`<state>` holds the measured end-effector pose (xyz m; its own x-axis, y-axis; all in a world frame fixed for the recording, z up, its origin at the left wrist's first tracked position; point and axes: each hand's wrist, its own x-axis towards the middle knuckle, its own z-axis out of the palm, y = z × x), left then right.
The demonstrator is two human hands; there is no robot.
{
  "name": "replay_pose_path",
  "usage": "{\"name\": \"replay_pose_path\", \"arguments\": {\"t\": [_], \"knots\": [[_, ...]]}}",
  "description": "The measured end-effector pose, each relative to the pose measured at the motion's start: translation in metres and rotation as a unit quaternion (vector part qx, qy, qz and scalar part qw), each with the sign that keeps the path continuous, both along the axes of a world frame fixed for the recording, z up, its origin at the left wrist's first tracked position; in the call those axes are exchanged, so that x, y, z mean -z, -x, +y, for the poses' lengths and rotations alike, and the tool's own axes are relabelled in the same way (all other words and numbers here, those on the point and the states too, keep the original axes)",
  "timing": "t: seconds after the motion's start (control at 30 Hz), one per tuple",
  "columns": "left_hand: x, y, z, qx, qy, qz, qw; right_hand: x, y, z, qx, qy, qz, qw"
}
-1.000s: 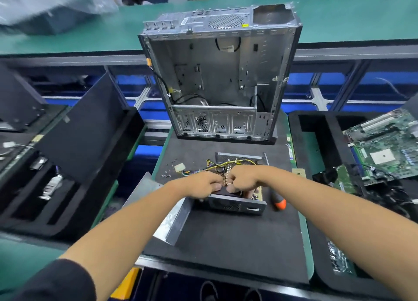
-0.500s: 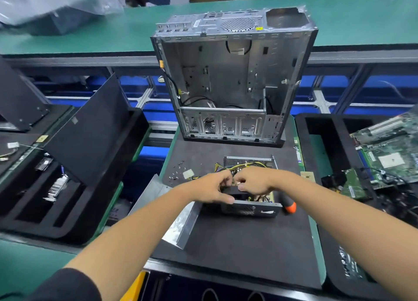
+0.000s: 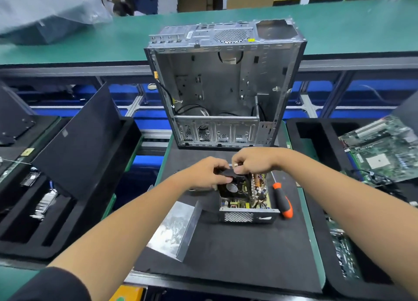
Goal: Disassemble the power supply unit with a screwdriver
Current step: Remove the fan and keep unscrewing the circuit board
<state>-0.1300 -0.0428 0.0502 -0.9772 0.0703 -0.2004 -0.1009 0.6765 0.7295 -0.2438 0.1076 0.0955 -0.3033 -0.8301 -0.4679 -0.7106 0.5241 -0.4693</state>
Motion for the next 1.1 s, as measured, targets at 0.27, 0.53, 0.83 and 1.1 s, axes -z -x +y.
{"name": "replay_pose_path", "arguments": {"t": [0.27,0.53,0.83,1.1], "knots": [[-0.037,-0.001,-0.029,-0.032,0.001,-0.002,0.999,-0.027,-0.007,-0.023,0.001,0.055,-0.024,0.998],[-0.064,-0.042,-0.085,-0.04,0.061,-0.048,0.996,-0.032,-0.058,-0.085,-0.084,0.03,0.038,0.995],[-0.021,-0.095,-0.101,0.0,0.238,-0.163,0.957,0.029,-0.133,-0.143,-0.136,-0.072,0.066,0.986],[0.033,-0.1,-0.09,0.028,0.358,-0.176,0.916,0.086,-0.154,-0.143,-0.128,-0.104,0.125,0.978]]}}
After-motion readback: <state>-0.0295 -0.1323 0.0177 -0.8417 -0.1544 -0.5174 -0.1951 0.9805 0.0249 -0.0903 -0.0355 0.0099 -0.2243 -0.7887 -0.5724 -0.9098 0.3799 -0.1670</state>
